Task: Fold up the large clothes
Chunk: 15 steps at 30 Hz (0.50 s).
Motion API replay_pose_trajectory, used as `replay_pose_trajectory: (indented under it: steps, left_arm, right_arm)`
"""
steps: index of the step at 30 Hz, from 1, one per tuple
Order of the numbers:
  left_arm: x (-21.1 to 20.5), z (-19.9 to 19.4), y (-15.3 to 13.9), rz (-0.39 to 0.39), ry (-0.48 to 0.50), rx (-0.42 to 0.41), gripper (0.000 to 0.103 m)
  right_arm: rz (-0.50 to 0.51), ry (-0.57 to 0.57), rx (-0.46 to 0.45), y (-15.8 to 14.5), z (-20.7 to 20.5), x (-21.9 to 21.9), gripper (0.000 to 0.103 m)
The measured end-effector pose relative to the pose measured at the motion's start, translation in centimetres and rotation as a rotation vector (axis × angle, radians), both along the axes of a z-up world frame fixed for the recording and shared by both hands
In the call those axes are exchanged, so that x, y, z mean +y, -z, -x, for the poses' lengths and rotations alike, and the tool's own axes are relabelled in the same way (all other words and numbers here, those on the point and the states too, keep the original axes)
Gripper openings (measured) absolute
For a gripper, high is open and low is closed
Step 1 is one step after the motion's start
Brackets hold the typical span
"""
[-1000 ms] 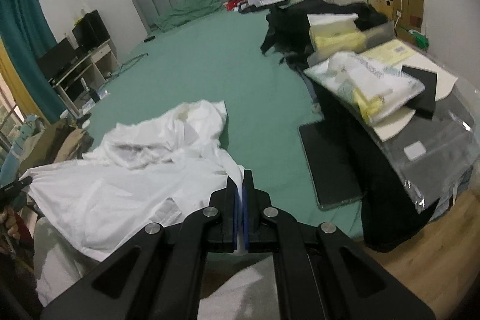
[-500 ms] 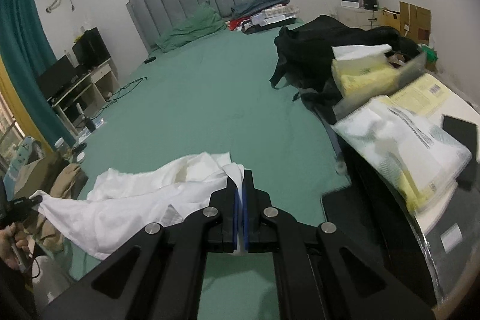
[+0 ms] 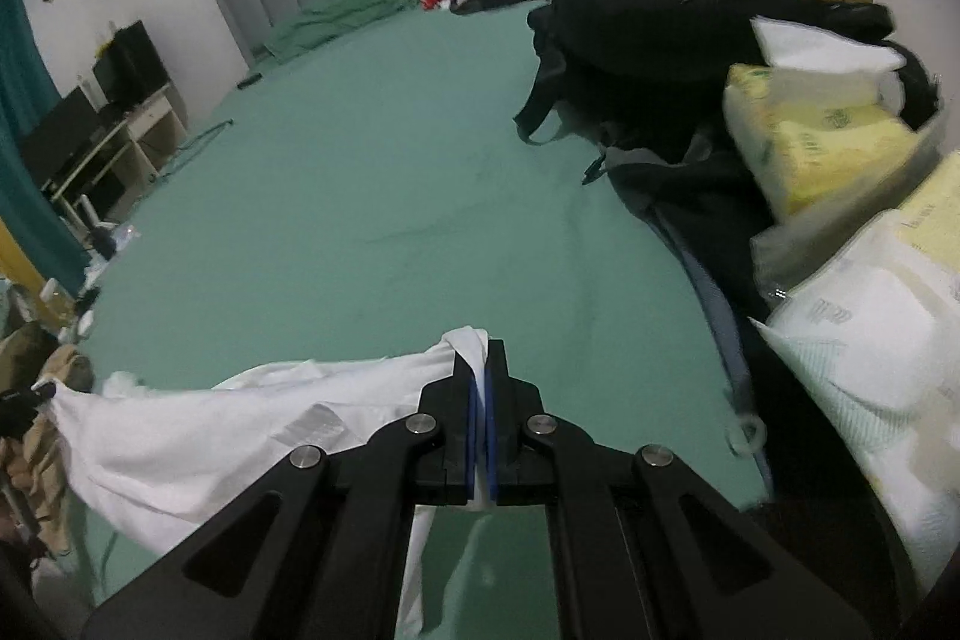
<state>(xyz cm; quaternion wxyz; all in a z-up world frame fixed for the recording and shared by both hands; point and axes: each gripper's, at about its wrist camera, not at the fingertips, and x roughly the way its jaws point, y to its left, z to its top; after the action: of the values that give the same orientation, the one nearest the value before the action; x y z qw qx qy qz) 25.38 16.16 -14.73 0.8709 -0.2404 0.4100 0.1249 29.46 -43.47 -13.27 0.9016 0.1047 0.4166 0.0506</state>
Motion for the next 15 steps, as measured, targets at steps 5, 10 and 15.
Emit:
replay_pose_trajectory:
  steps: [5, 10, 15]
  left_arm:
    - [-0.4, -3.6, 1.7, -0.057, 0.025, 0.078, 0.011]
    - [0.5, -2.6, 0.7, -0.102, -0.023, 0.059, 0.045]
    - [-0.1, 0.6, -1.4, -0.143, -0.016, 0.027, 0.053]
  right_arm:
    - [0.034, 0.016, 0.031, 2.5, -2.4, 0.7, 0.004]
    - [0.166, 0.022, 0.034, 2.7, -2.2, 1.8, 0.019]
    - [0.268, 0.055, -0.086, -0.4, 1.0, 2.4, 0.047]
